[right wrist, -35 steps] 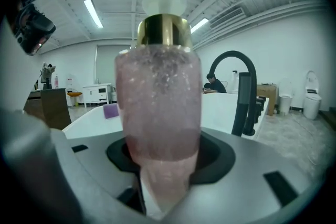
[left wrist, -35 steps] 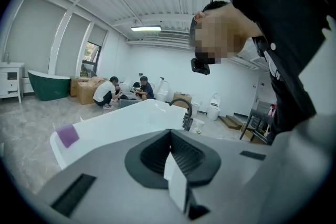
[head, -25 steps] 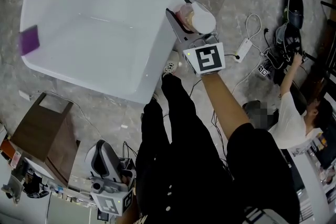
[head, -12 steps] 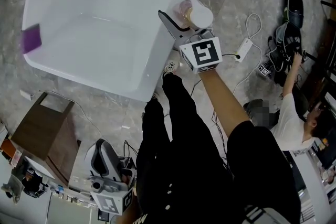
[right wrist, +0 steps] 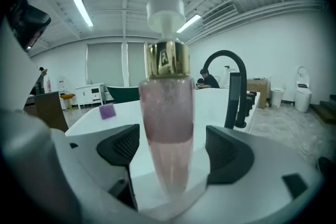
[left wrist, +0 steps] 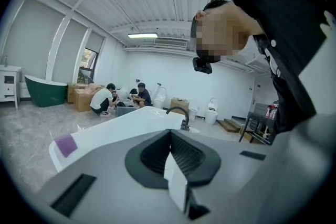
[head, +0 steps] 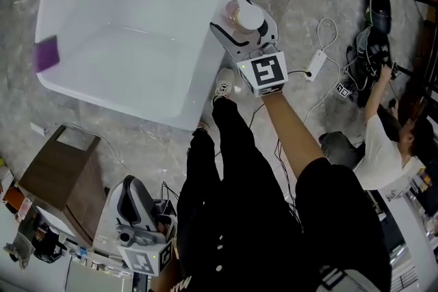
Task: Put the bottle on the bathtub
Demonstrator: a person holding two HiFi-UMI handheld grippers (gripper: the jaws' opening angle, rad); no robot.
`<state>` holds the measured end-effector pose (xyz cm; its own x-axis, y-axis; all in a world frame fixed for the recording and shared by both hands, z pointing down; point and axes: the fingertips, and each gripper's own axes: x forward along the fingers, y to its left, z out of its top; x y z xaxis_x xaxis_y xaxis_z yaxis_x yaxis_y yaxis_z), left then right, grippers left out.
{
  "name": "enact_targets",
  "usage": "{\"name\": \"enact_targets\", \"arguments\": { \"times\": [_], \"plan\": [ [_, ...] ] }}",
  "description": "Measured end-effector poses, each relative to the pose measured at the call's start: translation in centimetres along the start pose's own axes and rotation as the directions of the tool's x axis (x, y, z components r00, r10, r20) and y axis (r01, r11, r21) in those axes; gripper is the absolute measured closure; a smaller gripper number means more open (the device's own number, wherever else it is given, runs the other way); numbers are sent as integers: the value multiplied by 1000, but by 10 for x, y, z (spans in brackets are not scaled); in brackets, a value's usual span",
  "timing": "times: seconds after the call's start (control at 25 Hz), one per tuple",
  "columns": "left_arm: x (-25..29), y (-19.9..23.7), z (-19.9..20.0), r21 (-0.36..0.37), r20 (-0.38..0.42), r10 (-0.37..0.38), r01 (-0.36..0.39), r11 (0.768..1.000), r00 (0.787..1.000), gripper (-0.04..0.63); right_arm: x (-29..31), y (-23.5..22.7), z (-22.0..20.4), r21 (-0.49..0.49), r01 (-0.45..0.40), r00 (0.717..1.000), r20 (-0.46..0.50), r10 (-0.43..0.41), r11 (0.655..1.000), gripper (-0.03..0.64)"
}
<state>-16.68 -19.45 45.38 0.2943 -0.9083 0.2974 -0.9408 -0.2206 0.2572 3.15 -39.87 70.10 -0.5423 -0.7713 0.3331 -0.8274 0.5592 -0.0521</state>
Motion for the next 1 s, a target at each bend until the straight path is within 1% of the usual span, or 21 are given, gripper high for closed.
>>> {"name": "enact_targets", "arguments": {
  "times": [0.08,0.2,0.32,0.4,0.48,0.52,0.56,0.68,0.72,0.84,0.92,1.0],
  "plan": [
    [2,-1,6,24,8,1,-1,1000,1000,584,-12,-2,5,1,3,1000,-6,-3,1000,238],
    [4,0,14,81,11,18,-19,997,1000,584,-39,-7,18,24,26,999,-20,-25,999,238],
    [2,2,28,82,26,26,-28,996,999,584,-71,-5,45,23,45,999,-10,-45,999,272],
    [3,0,38,88,37,16,-19,996,999,584,-93,-4,66,23,58,998,1,-58,998,298],
    [6,-5,44,89,28,-4,1,996,1000,584,-115,-1,91,38,51,998,22,-51,998,342],
    [8,-8,44,81,16,-16,14,997,1000,584,-127,3,106,44,29,999,37,-31,999,378],
    [11,-11,44,70,1,-28,28,997,1000,584,-138,10,123,49,0,998,58,-3,999,391],
    [16,-19,52,49,-23,-68,69,996,997,584,-170,35,175,89,-79,989,135,66,993,467],
    [17,-21,58,51,-18,-82,82,995,996,584,-180,43,192,108,-97,983,164,78,989,485],
    [13,-26,82,79,20,-127,125,989,992,584,-207,59,238,144,-122,968,235,86,982,601],
    [7,-31,96,97,40,-158,153,983,987,584,-225,66,261,165,-126,960,268,78,978,613],
    [2,-37,105,113,53,-186,180,977,981,584,-242,68,281,175,-96,954,297,40,980,614]
  ]
}}
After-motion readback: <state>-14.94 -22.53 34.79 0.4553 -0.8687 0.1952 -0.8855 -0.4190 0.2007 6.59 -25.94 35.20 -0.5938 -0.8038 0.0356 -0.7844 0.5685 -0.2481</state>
